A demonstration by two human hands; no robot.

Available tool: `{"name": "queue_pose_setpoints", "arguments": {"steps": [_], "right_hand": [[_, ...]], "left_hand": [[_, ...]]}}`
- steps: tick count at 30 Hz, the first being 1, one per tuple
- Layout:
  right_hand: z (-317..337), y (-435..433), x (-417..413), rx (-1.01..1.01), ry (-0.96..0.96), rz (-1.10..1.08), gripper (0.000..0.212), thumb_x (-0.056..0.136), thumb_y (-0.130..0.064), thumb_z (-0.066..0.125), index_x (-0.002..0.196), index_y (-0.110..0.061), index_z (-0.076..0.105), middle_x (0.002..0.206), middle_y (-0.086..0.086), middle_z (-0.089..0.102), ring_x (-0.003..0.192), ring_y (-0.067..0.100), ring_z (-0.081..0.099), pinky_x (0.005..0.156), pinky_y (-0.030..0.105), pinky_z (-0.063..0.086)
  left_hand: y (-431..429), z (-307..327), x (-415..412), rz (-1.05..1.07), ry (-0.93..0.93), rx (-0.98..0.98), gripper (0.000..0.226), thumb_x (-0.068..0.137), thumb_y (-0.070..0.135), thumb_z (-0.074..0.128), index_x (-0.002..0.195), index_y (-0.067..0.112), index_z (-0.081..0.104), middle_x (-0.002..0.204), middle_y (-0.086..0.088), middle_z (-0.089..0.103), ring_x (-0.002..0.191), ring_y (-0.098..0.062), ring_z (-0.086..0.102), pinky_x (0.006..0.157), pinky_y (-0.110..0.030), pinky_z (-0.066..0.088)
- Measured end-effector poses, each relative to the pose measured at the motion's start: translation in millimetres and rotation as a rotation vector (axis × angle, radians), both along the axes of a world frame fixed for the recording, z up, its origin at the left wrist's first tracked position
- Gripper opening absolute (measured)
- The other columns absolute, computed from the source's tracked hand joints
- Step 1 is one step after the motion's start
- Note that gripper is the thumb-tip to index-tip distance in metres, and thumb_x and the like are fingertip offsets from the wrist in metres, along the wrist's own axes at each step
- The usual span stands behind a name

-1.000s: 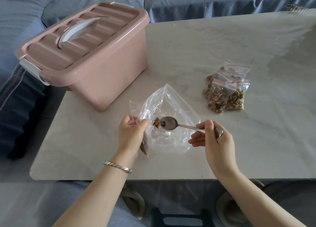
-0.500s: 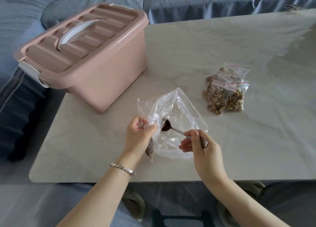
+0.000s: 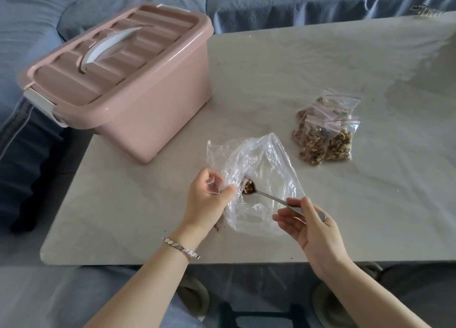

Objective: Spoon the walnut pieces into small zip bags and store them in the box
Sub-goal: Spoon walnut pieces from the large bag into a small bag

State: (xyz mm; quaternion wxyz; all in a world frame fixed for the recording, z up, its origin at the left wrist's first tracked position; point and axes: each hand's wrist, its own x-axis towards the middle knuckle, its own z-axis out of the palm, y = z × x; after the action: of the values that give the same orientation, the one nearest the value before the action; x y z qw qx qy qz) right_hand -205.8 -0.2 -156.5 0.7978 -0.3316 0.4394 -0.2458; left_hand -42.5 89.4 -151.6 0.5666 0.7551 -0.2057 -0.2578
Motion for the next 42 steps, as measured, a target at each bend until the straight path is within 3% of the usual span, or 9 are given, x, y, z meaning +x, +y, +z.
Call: {"name": "queue_pose_setpoints", "arguments": {"steps": [6,9,14,17,20,22,33,37,42], "right_hand": [[3.2,-17.6,-19.6,-0.064,0.038,0.030,0.034,0.092,-0.029,0.043,0.087,-0.002,0.063,0.062,0.012,0.066,0.059,0.023,0.067,0.053,0.024,0.055],[9.6,-29.3,-29.5,-0.148,0.053,0.036,0.046,0.066,-0.049,0.063,0.080,-0.005,0.067,0.062,0.012,0.066,0.057,0.024,0.067,0.051,0.023,0.054],[27.6,-41.5,-37.8,-0.291,0.087,0.052,0.073,0.035,-0.073,0.076,0.072,-0.011,0.071,0.062,0.014,0.066,0.056,0.026,0.066,0.050,0.023,0.053],[47.6,-44.5,-38.8,-0.355,0.100,0.058,0.065,0.049,-0.071,0.069,0.071,-0.010,0.069,0.059,0.013,0.065,0.051,0.024,0.064,0.046,0.022,0.051],[60.1,-55.8,-41.1,-0.402,0.107,0.024,0.049,0.088,-0.047,0.044,0.074,-0.003,0.060,0.049,0.009,0.060,0.042,0.018,0.059,0.040,0.018,0.046],[70.4,-63.3,-39.4,-0.433,0.127,0.028,0.047,0.098,-0.035,0.034,0.074,-0.003,0.059,0.047,0.009,0.058,0.040,0.017,0.056,0.039,0.015,0.042],[105.2,-58.7,-0.2,-0.619,0.322,0.274,0.047,0.098,-0.028,0.037,0.070,0.000,0.061,0.045,0.007,0.059,0.037,0.019,0.055,0.036,0.021,0.042],[121.0,-39.7,18.0,-0.920,0.355,0.398,0.044,0.096,-0.031,0.039,0.063,-0.011,0.062,0.048,0.005,0.062,0.037,0.016,0.057,0.040,0.019,0.045],[136.8,-21.8,22.3,-1.268,0.398,0.500,0.049,0.081,-0.055,0.029,0.063,-0.021,0.060,0.061,-0.008,0.065,0.042,0.006,0.057,0.052,0.021,0.048]], "left_hand": [[6.0,6.6,3.3,0.065,-0.050,0.024,0.028,0.073,0.023,0.074,0.081,0.022,0.047,0.075,0.000,0.054,0.063,-0.018,0.051,0.061,-0.033,0.047],[14.5,17.3,0.6,0.236,-0.124,-0.063,0.032,0.073,0.023,0.076,0.083,0.030,0.045,0.091,0.003,0.062,0.080,-0.023,0.059,0.072,-0.044,0.050],[17.6,51.4,-11.4,0.135,-0.370,-0.267,0.028,0.070,0.029,0.069,0.084,0.032,0.044,0.078,0.004,0.059,0.070,-0.010,0.057,0.068,-0.020,0.047],[10.9,58.8,-19.9,-0.057,-0.304,-0.169,0.027,0.070,0.030,0.070,0.082,0.024,0.047,0.069,0.005,0.057,0.060,-0.009,0.054,0.060,-0.020,0.046],[-1.5,48.8,-26.4,-0.177,-0.321,0.050,0.026,0.073,0.025,0.071,0.083,0.019,0.048,0.068,0.009,0.058,0.060,-0.003,0.055,0.061,-0.022,0.049],[-7.5,36.5,-28.3,-0.227,-0.327,0.179,0.025,0.075,0.027,0.070,0.084,0.022,0.047,0.072,0.009,0.059,0.063,-0.003,0.056,0.064,-0.022,0.049],[-10.6,17.0,-33.5,-0.248,-0.467,0.296,0.035,0.074,0.037,0.071,0.091,0.024,0.044,0.083,0.009,0.062,0.074,-0.010,0.059,0.065,-0.030,0.051],[-9.7,20.3,-36.4,-0.234,-0.466,0.283,0.038,0.076,0.041,0.070,0.095,0.020,0.045,0.080,0.009,0.059,0.075,-0.012,0.057,0.065,-0.026,0.047],[-7.7,18.7,-34.3,-0.207,-0.434,0.239,0.036,0.076,0.036,0.070,0.093,0.018,0.044,0.070,0.008,0.054,0.066,-0.012,0.054,0.062,-0.028,0.046]]}}
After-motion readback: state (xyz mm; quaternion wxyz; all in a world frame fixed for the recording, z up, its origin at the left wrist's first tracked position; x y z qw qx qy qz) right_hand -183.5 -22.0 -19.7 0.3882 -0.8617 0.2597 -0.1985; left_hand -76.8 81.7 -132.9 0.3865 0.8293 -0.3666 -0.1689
